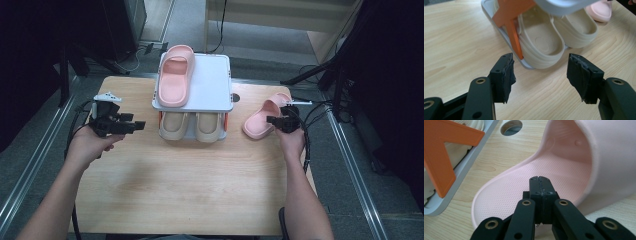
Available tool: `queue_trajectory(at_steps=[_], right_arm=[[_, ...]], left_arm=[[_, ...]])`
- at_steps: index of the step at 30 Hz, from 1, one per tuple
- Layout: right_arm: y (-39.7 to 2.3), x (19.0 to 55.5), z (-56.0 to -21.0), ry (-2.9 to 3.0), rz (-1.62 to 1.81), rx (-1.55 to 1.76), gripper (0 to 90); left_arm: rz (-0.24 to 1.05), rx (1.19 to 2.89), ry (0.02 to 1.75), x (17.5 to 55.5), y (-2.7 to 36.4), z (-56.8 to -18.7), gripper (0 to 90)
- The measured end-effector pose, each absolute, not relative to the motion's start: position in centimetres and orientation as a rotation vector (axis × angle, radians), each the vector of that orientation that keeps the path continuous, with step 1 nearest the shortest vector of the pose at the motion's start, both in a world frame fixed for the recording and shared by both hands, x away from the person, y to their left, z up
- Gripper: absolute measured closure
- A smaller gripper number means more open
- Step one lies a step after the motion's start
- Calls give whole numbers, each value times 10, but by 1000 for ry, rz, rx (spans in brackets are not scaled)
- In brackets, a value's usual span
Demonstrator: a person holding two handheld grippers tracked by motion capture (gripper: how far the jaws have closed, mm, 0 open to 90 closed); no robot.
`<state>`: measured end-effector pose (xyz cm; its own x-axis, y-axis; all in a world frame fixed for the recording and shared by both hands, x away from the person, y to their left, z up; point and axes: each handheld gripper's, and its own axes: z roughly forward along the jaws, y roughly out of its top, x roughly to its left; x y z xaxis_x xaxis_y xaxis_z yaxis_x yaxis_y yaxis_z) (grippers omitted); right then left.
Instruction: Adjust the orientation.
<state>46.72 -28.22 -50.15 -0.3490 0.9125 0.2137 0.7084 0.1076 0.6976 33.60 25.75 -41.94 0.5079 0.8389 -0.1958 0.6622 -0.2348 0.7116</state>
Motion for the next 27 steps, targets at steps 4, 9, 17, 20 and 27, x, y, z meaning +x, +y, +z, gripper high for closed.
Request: queue_trajectory(at_steps=[4, 9, 17, 20, 27], right_arm=[[-281, 469, -504, 2120, 1032, 1622, 900], [-285, 467, -506, 2107, 1016, 1635, 900], [-298, 465, -506, 2075, 1015, 1690, 900], [-302, 464, -506, 2070, 1017, 1698, 882], [-311, 459, -505, 2053, 1009, 1717, 879]], left_arm=[[299, 1962, 1220, 326, 255, -428, 390], [297, 1959, 1218, 319, 255, -438, 390], [286, 1949, 1236, 321, 262, -454, 386], [284, 1957, 1236, 322, 262, -461, 386], [289, 1968, 1251, 327, 264, -469, 387]])
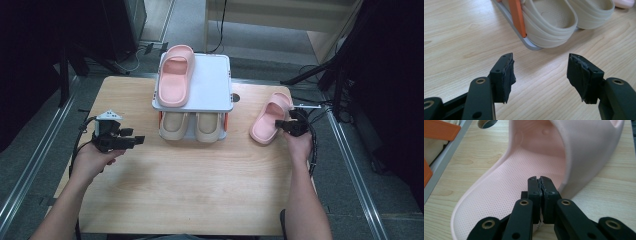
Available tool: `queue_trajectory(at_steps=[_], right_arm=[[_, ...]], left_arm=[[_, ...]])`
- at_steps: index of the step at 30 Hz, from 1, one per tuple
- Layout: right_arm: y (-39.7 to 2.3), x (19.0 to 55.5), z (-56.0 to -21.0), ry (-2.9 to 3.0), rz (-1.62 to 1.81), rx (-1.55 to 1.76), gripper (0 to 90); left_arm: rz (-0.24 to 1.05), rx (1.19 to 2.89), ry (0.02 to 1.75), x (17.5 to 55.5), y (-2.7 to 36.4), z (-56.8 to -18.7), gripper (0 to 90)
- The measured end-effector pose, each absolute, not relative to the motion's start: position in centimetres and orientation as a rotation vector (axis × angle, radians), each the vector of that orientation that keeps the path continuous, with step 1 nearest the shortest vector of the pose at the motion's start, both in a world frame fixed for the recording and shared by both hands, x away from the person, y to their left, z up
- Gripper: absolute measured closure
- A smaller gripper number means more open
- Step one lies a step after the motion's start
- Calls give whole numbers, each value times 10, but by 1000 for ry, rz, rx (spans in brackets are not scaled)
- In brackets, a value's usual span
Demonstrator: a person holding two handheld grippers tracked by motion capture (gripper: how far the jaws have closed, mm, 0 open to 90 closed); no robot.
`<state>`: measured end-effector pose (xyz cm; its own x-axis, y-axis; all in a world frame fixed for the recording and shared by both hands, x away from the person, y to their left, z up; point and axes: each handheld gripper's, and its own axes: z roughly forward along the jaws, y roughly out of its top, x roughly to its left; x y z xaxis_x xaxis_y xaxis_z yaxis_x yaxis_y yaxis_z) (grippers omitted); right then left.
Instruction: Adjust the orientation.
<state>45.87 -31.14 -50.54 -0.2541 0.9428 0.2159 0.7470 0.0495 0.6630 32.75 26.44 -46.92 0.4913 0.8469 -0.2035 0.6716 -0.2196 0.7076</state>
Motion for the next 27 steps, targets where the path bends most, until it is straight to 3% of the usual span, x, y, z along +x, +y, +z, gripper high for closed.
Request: queue_trajectory(at_steps=[10, 13, 20, 27], right_arm=[[-316, 450, -501, 2048, 988, 1695, 843], [-317, 446, -494, 2018, 1007, 1673, 779], [-323, 446, -494, 1955, 1002, 1670, 507], [-324, 458, -504, 1919, 1000, 1736, 469]], left_arm=[[287, 1971, 1266, 334, 268, -474, 388], [281, 1963, 1266, 336, 268, -475, 389], [281, 1960, 1272, 336, 269, -475, 389], [273, 1968, 1279, 329, 271, -477, 388]])
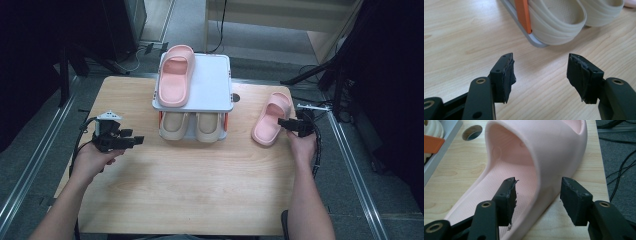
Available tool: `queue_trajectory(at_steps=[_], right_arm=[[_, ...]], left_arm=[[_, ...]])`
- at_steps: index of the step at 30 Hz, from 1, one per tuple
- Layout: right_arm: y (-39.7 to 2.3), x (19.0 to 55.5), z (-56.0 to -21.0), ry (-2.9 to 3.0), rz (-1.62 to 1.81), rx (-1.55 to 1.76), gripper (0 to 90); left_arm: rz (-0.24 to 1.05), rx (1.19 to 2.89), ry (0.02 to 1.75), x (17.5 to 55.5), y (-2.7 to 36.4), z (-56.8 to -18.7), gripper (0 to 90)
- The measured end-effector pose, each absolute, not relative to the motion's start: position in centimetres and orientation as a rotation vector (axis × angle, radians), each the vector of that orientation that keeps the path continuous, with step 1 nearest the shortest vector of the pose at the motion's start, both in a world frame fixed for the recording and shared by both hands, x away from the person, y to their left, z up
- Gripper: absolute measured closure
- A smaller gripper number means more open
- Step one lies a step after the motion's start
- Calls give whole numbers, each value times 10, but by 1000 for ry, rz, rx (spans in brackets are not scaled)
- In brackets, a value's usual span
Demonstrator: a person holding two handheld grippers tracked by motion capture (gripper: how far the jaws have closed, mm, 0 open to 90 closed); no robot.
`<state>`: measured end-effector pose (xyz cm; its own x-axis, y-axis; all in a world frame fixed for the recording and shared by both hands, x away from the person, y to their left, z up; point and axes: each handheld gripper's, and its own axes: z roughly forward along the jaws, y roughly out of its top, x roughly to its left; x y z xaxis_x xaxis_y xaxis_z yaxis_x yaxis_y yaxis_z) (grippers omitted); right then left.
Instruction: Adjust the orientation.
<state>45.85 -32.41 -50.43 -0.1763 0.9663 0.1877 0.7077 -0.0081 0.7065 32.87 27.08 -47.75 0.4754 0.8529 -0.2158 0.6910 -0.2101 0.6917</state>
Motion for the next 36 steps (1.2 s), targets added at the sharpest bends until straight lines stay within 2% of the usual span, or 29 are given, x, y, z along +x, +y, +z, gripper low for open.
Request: queue_trajectory(at_steps=[14, 18, 25, 36], right_arm=[[-322, 479, -516, 1838, 951, 1818, 528], [-326, 478, -517, 1817, 982, 1851, 571], [-323, 477, -515, 1849, 988, 1838, 713], [-315, 477, -506, 1878, 948, 1822, 822]], left_arm=[[281, 1960, 1306, 318, 277, -481, 391], [275, 1964, 1306, 319, 276, -483, 392], [267, 1983, 1302, 320, 271, -485, 391], [244, 1997, 1294, 321, 269, -488, 391]])
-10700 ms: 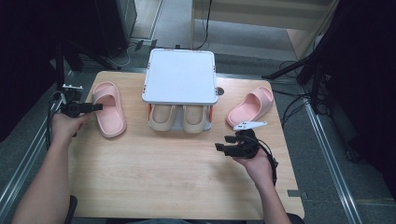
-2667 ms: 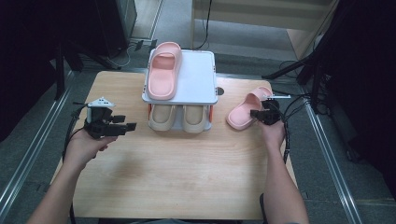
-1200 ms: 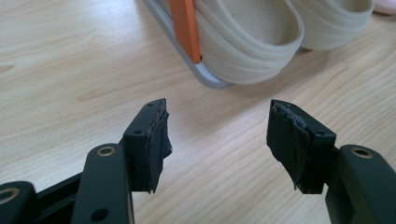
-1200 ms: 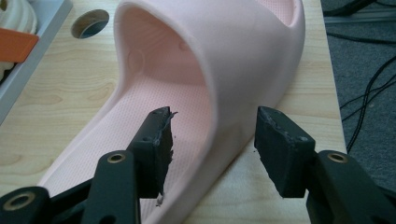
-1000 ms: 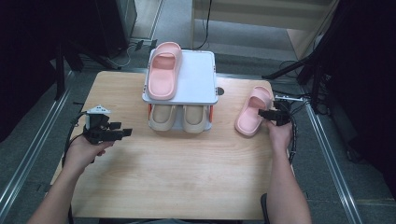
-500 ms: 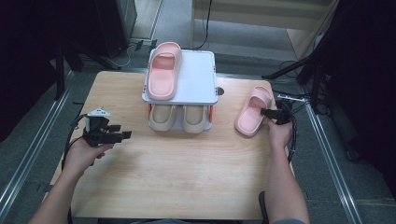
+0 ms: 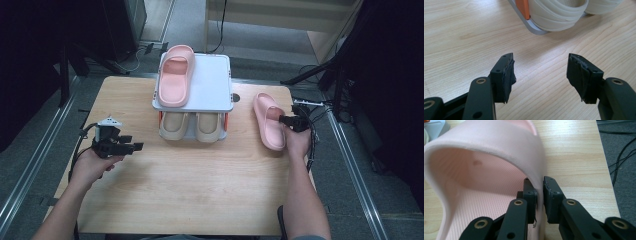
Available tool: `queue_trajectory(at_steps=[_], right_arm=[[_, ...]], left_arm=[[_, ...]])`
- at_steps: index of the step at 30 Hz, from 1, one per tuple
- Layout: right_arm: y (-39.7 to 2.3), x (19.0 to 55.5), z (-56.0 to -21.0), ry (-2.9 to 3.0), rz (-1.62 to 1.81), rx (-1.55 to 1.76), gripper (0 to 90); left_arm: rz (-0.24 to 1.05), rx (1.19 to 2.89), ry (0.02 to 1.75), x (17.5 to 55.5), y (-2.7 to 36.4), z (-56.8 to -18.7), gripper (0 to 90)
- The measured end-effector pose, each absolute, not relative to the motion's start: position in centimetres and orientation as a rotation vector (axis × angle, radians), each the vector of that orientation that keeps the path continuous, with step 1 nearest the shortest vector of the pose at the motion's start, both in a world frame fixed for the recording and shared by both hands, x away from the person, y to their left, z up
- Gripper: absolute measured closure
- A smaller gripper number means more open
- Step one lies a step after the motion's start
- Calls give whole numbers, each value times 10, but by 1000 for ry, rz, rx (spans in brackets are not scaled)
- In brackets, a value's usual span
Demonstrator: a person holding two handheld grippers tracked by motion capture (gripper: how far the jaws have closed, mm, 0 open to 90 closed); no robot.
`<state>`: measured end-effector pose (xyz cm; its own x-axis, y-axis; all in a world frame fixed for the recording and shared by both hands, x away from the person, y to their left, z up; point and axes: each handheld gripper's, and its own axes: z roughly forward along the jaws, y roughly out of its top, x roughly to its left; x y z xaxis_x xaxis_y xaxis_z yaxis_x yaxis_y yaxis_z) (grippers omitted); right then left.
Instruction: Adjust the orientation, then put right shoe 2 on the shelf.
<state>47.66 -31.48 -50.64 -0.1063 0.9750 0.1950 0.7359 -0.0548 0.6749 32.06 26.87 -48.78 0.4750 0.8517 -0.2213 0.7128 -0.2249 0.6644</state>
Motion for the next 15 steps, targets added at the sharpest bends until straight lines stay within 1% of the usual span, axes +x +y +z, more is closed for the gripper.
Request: queue_trajectory(at_steps=[12, 15], right_arm=[[-305, 465, -484, 1912, 958, 1811, 831], [-302, 460, -480, 1927, 959, 1801, 832]], left_arm=[[214, 2023, 1277, 332, 260, -491, 395], [184, 2016, 1284, 332, 259, -492, 399]])
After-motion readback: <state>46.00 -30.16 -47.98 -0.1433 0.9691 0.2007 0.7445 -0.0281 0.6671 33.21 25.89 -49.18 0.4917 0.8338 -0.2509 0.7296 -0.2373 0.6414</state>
